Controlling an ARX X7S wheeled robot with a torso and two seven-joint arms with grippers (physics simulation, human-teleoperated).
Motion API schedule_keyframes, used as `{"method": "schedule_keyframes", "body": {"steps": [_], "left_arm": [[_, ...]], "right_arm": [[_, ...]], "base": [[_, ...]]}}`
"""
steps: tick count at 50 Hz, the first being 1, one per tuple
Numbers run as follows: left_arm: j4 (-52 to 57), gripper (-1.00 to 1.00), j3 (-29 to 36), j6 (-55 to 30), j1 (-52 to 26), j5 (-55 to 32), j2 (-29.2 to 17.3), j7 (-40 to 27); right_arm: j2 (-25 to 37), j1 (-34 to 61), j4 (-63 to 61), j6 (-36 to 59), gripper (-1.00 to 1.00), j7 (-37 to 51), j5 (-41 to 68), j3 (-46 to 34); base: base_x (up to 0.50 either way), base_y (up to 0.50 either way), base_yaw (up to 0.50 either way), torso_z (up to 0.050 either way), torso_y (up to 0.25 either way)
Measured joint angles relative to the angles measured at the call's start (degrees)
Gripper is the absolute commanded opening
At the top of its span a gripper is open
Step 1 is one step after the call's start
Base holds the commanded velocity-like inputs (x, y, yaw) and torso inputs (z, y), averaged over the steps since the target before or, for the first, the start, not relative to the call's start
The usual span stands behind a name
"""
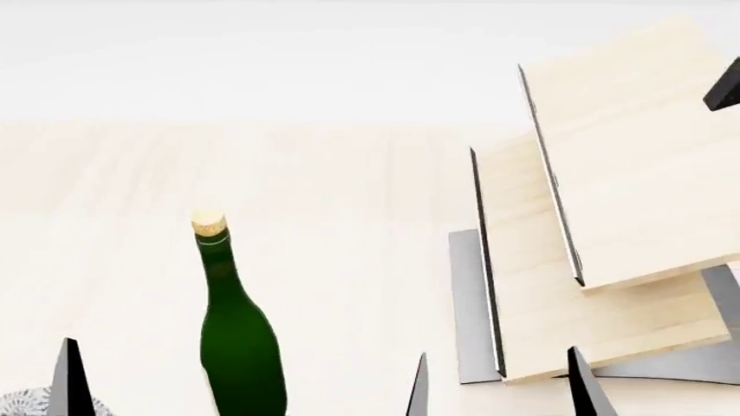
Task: Put the wine bottle on the wine rack.
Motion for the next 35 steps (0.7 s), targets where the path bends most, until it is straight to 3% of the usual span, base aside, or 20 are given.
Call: {"method": "schedule_keyframes", "body": {"steps": [35], "left_arm": [[0.31, 1.00, 0.71, -0.18, -0.16, -0.08, -0.76, -0.89]], "right_arm": [[1.13, 0.07, -0.14, -0.31, 1.00, 1.11, 0.33, -0.88]], "base": [[0.00, -0.19, 0.00, 0.000, 0.000]]}}
